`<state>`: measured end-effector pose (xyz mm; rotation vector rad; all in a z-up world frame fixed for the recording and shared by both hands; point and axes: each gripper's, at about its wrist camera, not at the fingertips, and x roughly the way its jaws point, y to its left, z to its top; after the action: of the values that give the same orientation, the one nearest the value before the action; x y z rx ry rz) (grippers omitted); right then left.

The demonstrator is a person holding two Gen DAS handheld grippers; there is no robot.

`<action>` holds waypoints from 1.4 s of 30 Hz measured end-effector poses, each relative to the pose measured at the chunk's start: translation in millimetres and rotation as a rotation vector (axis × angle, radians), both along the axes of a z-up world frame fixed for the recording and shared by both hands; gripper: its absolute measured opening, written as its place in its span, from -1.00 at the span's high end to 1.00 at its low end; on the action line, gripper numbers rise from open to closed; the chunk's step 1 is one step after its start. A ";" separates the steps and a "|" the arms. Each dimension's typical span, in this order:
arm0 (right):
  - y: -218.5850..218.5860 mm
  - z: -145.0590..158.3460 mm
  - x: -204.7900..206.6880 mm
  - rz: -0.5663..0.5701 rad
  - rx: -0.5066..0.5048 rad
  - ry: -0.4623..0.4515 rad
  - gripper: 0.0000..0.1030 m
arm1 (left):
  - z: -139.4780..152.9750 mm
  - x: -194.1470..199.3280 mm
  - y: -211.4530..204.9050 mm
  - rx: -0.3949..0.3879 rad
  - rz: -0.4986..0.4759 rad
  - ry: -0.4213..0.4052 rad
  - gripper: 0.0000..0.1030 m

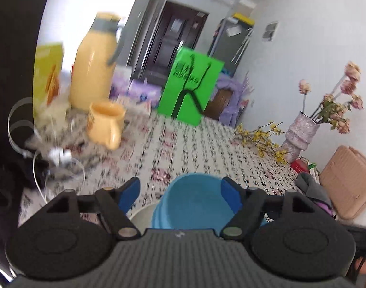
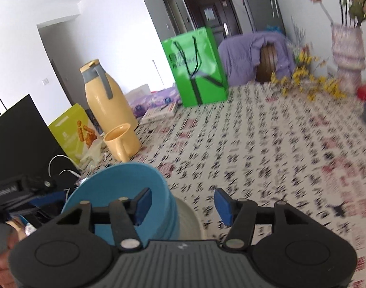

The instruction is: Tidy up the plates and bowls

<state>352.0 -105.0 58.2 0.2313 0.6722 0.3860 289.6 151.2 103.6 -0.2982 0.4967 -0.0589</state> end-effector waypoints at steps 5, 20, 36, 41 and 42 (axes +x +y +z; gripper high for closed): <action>-22.9 8.6 -24.3 -0.053 -0.096 -0.094 -0.39 | 8.9 -27.0 -39.9 0.111 -0.046 -0.112 -0.88; -127.6 0.7 -86.8 -0.257 -0.297 -0.271 -0.82 | -10.7 -55.4 -139.1 0.239 -0.129 -0.208 -1.00; -140.7 -1.7 -103.0 -0.242 -0.245 -0.281 -0.82 | -9.2 -72.8 -149.2 0.242 -0.119 -0.222 -1.00; -134.5 -1.8 -123.3 -0.238 -0.248 -0.301 -0.82 | -15.2 -92.0 -144.2 0.222 -0.111 -0.216 -1.00; -133.4 -2.1 -127.7 -0.239 -0.247 -0.305 -0.82 | -17.0 -96.7 -143.0 0.216 -0.110 -0.213 -1.00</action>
<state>224.3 -238.4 56.0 0.0143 0.3809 0.1028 192.9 8.1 86.6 -0.0512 0.3039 -0.1411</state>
